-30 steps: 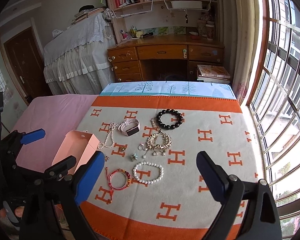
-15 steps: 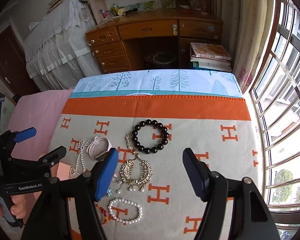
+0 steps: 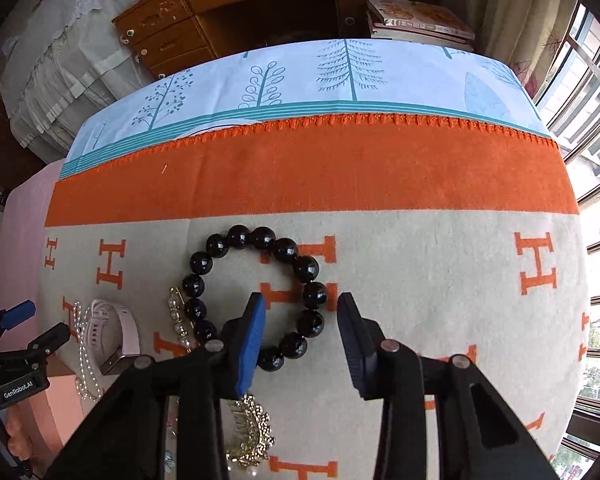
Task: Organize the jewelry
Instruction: 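Grasp the black bead bracelet with the right tool while the left tool grasps the pearl necklace, then carry both held pieces over the pink box and open both tools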
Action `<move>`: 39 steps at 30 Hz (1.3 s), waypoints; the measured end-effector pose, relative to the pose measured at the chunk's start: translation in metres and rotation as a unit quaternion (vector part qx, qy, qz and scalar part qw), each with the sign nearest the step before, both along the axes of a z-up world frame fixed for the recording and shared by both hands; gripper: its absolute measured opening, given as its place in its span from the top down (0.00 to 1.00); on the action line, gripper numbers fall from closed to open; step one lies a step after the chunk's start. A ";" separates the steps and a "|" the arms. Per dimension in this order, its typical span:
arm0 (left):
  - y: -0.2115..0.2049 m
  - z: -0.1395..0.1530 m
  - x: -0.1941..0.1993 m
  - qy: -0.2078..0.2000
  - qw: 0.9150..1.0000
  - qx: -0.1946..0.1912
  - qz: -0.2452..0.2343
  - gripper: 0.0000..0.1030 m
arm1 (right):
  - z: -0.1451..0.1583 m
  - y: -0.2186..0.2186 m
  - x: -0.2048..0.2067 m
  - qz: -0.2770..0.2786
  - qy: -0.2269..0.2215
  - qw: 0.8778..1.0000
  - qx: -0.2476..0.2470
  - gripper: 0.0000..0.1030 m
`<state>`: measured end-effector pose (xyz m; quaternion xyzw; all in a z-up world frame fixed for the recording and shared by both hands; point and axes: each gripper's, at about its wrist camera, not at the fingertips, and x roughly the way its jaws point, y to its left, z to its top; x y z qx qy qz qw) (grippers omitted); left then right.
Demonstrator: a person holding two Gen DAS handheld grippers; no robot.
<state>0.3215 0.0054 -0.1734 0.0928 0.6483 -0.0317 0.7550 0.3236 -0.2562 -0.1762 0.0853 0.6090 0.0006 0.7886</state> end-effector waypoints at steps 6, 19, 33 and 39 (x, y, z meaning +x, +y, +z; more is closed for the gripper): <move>-0.012 -0.017 -0.002 0.019 0.999 0.006 -0.032 0.35 | -0.006 0.019 0.003 0.027 -0.020 0.998 -0.057 0.74; -0.046 -0.003 -0.026 -0.018 0.999 -0.001 -0.037 0.97 | 0.006 0.014 -0.024 0.015 -0.029 0.999 -0.038 0.85; 0.018 0.191 -0.122 -0.223 0.967 -0.117 0.021 0.97 | 0.126 0.043 -0.104 0.031 -0.153 0.988 0.013 0.85; 0.061 0.257 -0.161 -0.281 0.950 -0.130 0.038 0.97 | 0.182 0.079 -0.141 0.066 -0.211 0.975 0.040 0.85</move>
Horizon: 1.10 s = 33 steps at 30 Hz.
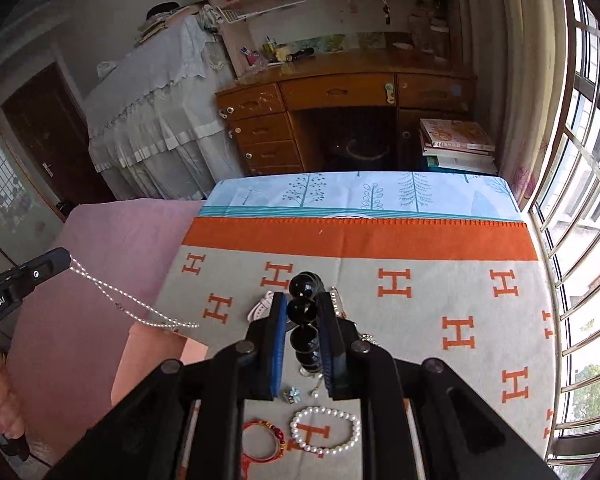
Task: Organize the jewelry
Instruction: 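Carry both held pieces over the pink box and open both tools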
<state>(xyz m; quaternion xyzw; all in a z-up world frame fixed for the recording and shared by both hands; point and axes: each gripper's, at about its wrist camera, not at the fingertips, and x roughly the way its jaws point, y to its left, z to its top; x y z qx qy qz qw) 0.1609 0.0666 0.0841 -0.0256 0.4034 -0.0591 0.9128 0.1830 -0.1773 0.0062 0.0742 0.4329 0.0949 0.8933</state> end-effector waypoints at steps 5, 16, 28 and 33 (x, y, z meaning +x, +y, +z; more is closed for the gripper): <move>0.032 0.013 -0.034 -0.010 1.000 0.005 0.014 0.97 | 0.025 0.048 -0.025 0.056 -0.030 0.998 0.001 0.85; 0.073 -0.066 -0.064 0.061 0.998 -0.016 0.015 0.97 | -0.004 0.153 -0.041 0.160 -0.010 0.987 0.005 0.85; 0.073 -0.159 -0.085 0.093 0.995 0.004 0.032 0.97 | -0.086 0.210 -0.028 0.188 0.074 0.979 0.000 0.85; 0.084 -0.158 -0.098 0.069 0.996 0.006 0.051 0.97 | -0.099 0.221 -0.035 0.213 0.097 0.972 0.011 0.85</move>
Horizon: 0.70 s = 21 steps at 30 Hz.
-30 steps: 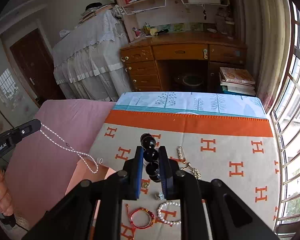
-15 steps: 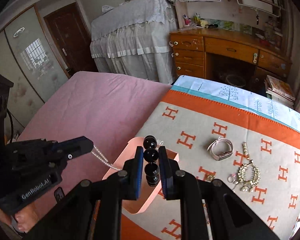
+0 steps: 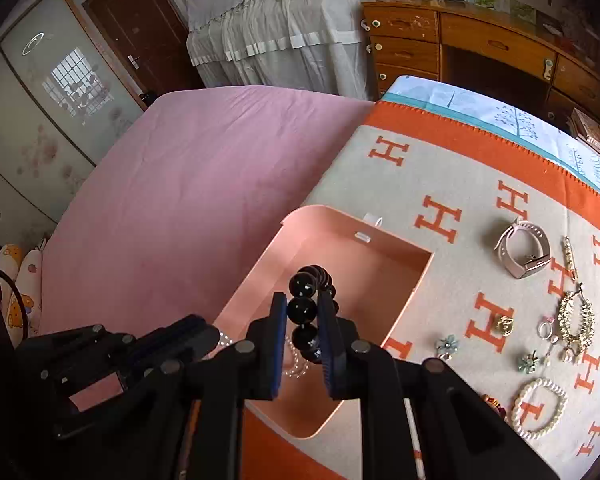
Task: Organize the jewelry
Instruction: 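Carry both held pieces over the pink box and open both tools, then reach the left tool to the red string bracelet while the right tool reaches the pearl bracelet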
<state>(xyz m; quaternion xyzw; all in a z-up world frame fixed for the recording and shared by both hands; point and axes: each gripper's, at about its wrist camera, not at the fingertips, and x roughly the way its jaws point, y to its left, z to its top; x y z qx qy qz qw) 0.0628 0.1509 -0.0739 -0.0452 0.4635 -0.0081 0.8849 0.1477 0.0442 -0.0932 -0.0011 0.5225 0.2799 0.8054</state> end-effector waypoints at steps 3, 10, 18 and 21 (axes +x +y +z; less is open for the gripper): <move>0.000 0.007 -0.008 -0.027 0.999 0.018 0.010 0.97 | 0.000 0.006 -0.008 0.024 0.021 0.999 0.025 0.85; 0.002 0.001 -0.003 -0.027 0.999 0.031 0.027 0.72 | -0.016 0.008 -0.017 0.030 0.046 0.998 0.009 0.84; 0.000 0.000 -0.006 -0.058 0.997 0.026 0.036 0.35 | -0.026 -0.019 -0.027 0.005 0.031 0.999 -0.014 0.83; -0.006 0.003 -0.007 -0.066 0.997 0.026 0.029 0.34 | -0.027 -0.030 -0.031 -0.004 0.026 1.000 -0.005 0.78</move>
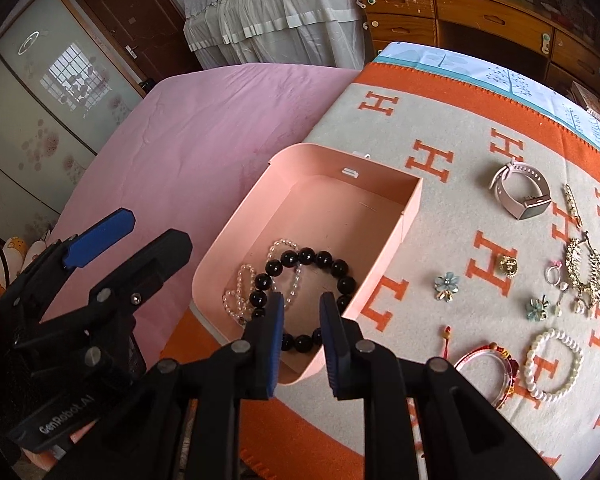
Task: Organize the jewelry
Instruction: 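Reach the left tool to the red string bracelet while the right tool reaches the pearl bracelet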
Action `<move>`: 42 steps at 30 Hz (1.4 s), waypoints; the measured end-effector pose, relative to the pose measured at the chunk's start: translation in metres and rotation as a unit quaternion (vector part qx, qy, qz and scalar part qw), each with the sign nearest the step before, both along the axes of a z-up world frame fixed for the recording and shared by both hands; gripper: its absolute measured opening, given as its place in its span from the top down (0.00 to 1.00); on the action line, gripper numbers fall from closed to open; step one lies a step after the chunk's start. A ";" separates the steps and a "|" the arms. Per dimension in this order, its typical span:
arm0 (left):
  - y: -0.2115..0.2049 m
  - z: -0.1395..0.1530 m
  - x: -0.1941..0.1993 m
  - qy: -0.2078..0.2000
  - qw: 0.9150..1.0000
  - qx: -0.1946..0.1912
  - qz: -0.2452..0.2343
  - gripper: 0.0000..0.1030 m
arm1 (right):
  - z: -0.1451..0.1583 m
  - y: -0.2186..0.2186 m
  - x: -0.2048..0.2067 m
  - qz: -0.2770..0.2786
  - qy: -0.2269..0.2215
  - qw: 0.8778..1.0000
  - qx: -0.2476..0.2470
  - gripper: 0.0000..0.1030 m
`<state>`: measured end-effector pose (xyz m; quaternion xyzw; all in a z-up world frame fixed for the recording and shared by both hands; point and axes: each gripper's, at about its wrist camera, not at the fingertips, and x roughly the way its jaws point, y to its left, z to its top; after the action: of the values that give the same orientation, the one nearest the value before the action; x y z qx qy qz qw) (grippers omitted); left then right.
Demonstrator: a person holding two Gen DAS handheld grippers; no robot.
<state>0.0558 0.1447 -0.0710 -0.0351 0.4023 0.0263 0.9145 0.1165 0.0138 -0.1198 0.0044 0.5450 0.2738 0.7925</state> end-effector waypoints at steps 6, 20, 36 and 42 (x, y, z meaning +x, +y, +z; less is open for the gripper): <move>-0.017 -0.004 0.002 0.017 1.000 0.003 -0.024 0.34 | -0.001 -0.021 -0.016 -0.014 -0.013 1.000 0.013 0.74; -0.074 0.003 0.008 0.018 0.996 -0.013 -0.084 0.19 | 0.023 -0.105 -0.026 -0.089 -0.045 0.994 0.047 0.74; -0.163 -0.026 0.060 0.085 0.985 -0.038 -0.142 0.11 | 0.026 -0.230 -0.005 -0.229 -0.052 0.971 0.040 0.74; -0.182 -0.064 0.063 0.133 0.976 -0.013 -0.172 0.11 | -0.025 -0.236 0.003 -0.213 -0.011 0.977 -0.016 0.74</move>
<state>0.1189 -0.0378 -0.1347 0.0269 0.5205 -0.1323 0.8431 0.1199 -0.2218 -0.1446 0.1046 0.5274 0.0903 0.8383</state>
